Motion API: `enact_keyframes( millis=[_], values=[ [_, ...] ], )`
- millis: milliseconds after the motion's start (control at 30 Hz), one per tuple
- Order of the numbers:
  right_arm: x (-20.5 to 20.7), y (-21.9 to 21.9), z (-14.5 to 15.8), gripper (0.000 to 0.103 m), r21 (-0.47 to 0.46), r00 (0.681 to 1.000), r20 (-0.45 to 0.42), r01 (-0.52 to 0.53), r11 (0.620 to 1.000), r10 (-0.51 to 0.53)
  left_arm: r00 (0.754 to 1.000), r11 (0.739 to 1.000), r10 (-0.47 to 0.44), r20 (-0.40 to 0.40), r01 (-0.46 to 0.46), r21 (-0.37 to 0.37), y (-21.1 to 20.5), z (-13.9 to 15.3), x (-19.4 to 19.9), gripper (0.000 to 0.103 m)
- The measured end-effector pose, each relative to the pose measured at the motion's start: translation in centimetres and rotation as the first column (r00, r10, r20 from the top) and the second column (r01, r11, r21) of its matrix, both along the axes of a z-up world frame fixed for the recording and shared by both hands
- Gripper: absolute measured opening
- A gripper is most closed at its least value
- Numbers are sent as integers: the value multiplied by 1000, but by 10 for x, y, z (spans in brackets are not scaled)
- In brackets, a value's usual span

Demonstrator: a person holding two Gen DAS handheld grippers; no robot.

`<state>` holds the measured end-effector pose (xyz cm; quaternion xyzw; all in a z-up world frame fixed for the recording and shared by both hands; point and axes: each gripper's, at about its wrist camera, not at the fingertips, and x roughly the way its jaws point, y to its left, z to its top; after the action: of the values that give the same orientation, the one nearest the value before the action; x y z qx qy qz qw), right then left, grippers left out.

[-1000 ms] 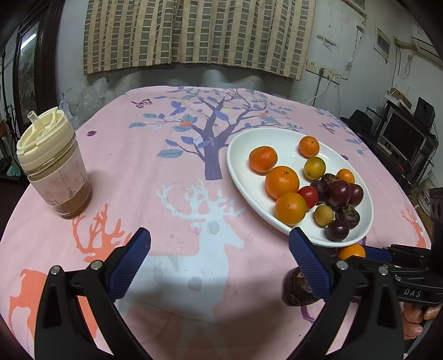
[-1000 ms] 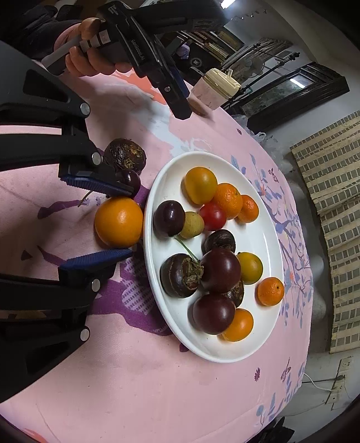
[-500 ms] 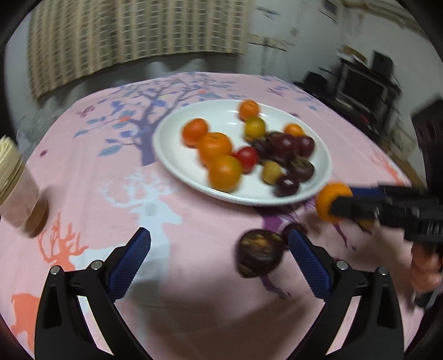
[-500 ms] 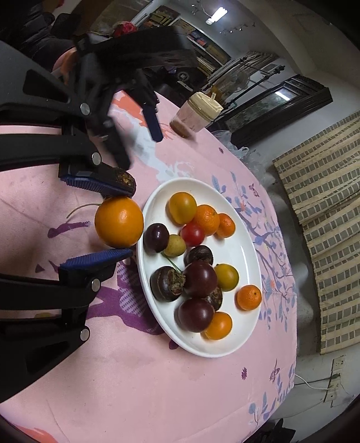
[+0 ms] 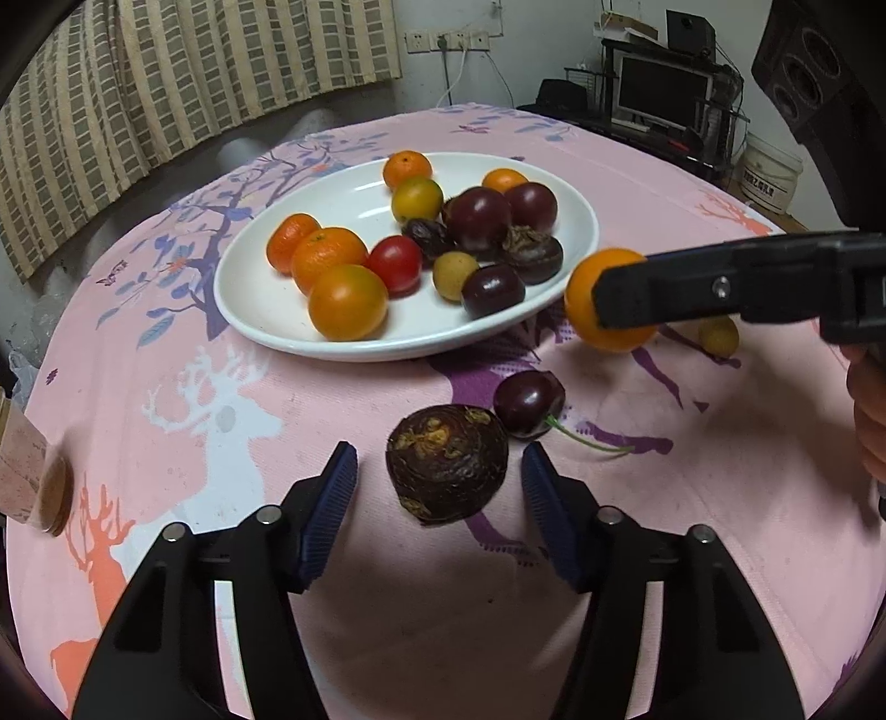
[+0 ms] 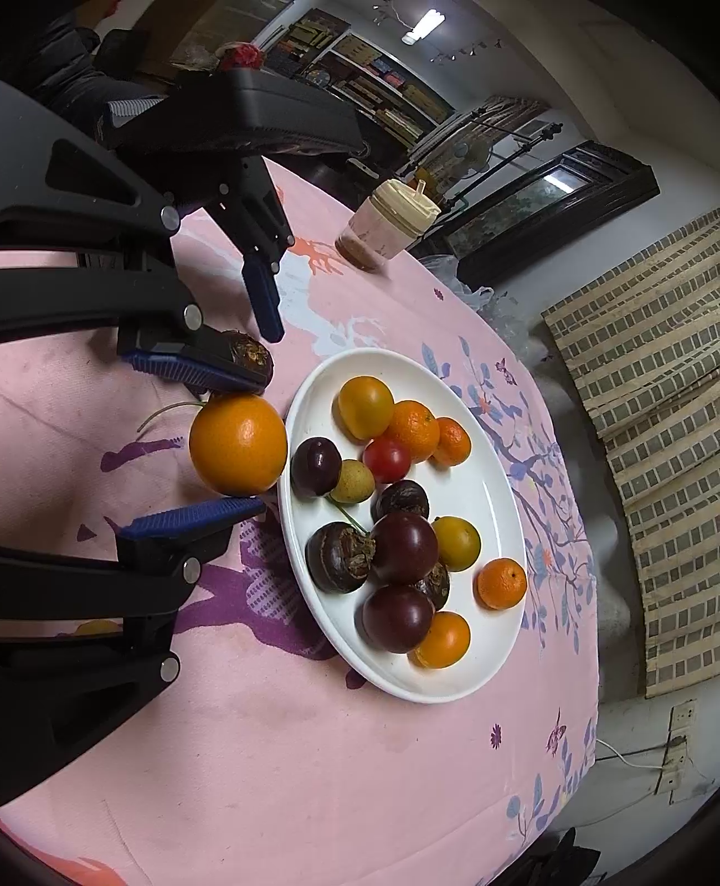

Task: Organize fruits
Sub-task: 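Grasp a tangerine with the right tool while the left tool grasps a mangosteen, then lower the tangerine and mangosteen onto the white plate and open both tools, then grasp a small yellow fruit with the right tool while the left tool grasps a dark cherry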

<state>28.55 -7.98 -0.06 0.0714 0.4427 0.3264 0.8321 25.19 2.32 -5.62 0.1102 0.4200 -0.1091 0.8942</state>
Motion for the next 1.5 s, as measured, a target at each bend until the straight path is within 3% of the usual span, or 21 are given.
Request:
enact_keyframes(
  millis=[133,400,567,800,1033,1100,1133,1167,1267,1367,1500],
  values=[
    [-2,1,2,40,-17,1000,18,3,1000,-3,1000,999,-16,-26,15,-42,2,-2,2,44],
    [-7,0,7,40,-33,998,60,12,999,-10,1000,998,-23,2,23,-64,4,8,-7,43],
    [-6,-3,14,39,-26,993,107,47,999,-44,998,987,11,64,0,-161,15,34,-7,43],
    [41,-8,27,40,16,975,147,165,986,-166,986,971,113,121,-84,-224,20,68,56,43],
    [87,-2,21,40,-23,964,159,218,976,-212,976,957,194,100,-166,-237,23,63,113,43],
    [94,-1,17,40,-34,965,157,216,976,-208,969,949,232,84,-206,-240,28,61,121,59],
    [95,-2,16,49,-40,966,150,219,975,-211,962,944,256,92,-228,-238,31,62,119,82],
    [95,-6,16,52,-32,968,137,218,975,-212,952,939,280,123,-245,-240,35,66,113,93],
    [84,-25,31,52,15,962,152,226,974,-226,943,935,294,157,-250,-251,43,75,97,93],
    [66,-43,40,53,-42,947,204,260,965,-247,941,918,309,140,-256,-303,54,77,79,94],
    [44,-58,25,56,-117,959,166,249,961,-228,931,919,336,140,-291,-268,57,64,55,95]
  ],
)
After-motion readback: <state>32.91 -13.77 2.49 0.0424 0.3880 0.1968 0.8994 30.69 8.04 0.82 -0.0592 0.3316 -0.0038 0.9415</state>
